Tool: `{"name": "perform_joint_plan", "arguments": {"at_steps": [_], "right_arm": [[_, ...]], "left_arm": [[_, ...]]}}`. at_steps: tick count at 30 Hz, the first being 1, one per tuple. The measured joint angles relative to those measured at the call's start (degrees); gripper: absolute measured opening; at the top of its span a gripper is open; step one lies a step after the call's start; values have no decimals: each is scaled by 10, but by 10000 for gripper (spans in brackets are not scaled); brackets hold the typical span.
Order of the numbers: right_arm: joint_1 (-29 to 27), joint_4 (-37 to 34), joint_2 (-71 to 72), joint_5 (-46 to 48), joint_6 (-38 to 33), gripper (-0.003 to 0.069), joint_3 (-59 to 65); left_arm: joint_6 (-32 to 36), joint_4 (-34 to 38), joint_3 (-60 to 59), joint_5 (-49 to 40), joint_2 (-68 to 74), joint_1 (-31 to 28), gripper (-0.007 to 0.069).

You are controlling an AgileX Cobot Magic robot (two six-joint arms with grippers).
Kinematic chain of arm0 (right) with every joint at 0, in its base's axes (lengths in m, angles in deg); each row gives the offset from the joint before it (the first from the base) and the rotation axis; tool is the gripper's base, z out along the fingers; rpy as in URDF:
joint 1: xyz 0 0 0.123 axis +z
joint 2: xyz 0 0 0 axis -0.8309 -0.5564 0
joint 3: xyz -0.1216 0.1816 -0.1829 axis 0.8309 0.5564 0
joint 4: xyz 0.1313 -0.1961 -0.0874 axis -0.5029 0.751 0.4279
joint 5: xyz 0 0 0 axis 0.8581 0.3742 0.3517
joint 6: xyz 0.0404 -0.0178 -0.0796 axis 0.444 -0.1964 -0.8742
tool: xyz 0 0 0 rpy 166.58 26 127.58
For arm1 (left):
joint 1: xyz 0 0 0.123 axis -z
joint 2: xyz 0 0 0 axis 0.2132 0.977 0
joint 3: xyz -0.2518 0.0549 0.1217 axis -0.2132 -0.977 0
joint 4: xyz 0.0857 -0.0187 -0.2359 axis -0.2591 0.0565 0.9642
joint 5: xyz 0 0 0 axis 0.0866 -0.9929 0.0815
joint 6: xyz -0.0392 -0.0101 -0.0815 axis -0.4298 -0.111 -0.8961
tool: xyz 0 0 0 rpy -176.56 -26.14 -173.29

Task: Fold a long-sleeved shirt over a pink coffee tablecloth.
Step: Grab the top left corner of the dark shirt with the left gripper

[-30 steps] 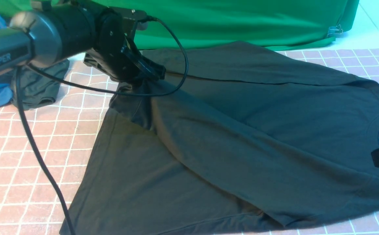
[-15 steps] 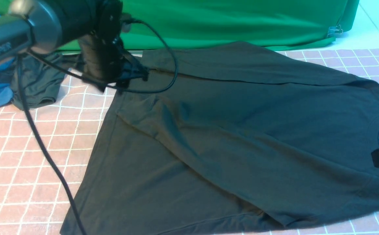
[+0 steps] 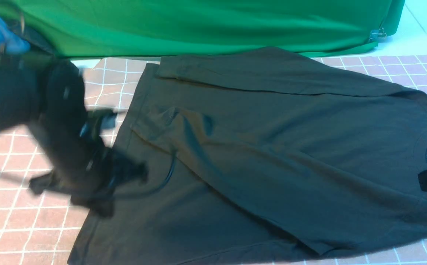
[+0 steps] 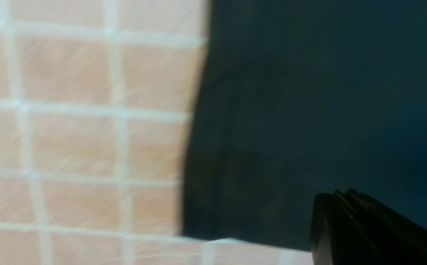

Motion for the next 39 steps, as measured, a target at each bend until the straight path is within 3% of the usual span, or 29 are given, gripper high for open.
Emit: {"name": "perform_joint_plan", "arguments": {"at_steps": [4, 9, 17, 22, 25, 28, 32, 33, 35, 37, 39], "right_arm": [[0, 0, 0, -2, -5, 83, 0], [0, 0, 0, -4, -8, 90, 0], [0, 0, 0, -5, -10, 91, 0], [0, 0, 0, -5, -10, 91, 0], [0, 0, 0, -4, -10, 91, 0], [0, 0, 0, 0, -12, 91, 0], [0, 0, -6, 41, -38, 91, -2], [0, 0, -6, 44, -40, 91, -2], [4, 0, -26, 83, -67, 91, -6], [13, 0, -38, 92, -79, 92, -6], [58, 1, -75, 94, -110, 117, -6]], "left_arm": [[-31, -47, -50, 14, -11, 0, 39], [-46, -54, -88, 37, -12, 0, 156], [-55, -51, -135, 104, -12, 0, 486], [-85, -55, -162, 159, -12, 0, 578], [-97, -55, -173, 174, -16, 0, 558], [-99, -52, -174, 176, -17, 0, 454], [-100, -52, -174, 168, -18, 0, 119], [-100, -52, -174, 168, -19, 0, 119], [-100, -46, -176, 163, -31, 0, 44], [-100, -42, -176, 160, -42, 0, 39], [-100, -32, -177, 147, -75, 0, 32]]}}
